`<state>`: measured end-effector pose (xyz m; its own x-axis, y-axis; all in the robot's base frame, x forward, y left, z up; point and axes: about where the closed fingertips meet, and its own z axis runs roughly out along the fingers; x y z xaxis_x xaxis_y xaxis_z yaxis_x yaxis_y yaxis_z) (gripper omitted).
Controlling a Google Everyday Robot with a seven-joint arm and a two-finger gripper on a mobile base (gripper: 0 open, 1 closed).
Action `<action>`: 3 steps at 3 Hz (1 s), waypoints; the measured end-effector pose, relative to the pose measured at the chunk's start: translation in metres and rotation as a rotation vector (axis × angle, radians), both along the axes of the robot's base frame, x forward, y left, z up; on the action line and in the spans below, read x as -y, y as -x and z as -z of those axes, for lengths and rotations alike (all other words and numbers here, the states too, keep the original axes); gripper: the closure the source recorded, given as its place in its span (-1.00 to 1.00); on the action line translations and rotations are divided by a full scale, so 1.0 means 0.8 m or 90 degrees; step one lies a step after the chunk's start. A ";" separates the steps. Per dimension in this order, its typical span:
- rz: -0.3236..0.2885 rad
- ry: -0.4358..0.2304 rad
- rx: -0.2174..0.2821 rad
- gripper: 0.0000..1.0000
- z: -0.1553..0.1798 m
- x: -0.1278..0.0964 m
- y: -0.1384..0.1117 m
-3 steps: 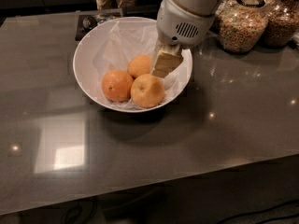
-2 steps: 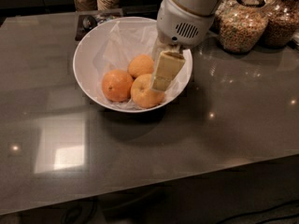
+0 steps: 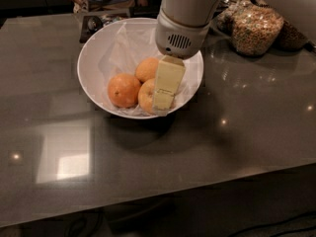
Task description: Pick orange from white bowl
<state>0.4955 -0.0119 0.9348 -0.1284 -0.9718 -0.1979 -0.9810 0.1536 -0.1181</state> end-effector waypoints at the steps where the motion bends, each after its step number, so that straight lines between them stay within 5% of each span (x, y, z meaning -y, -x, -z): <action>1: 0.032 0.021 -0.011 -0.65 0.011 -0.006 -0.011; 2: 0.055 0.028 -0.019 -0.42 0.017 -0.009 -0.020; 3: 0.069 0.027 -0.029 -0.42 0.022 -0.010 -0.024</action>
Offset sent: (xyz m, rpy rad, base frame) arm 0.0192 0.0046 -0.0176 -0.0725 0.0585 -0.1313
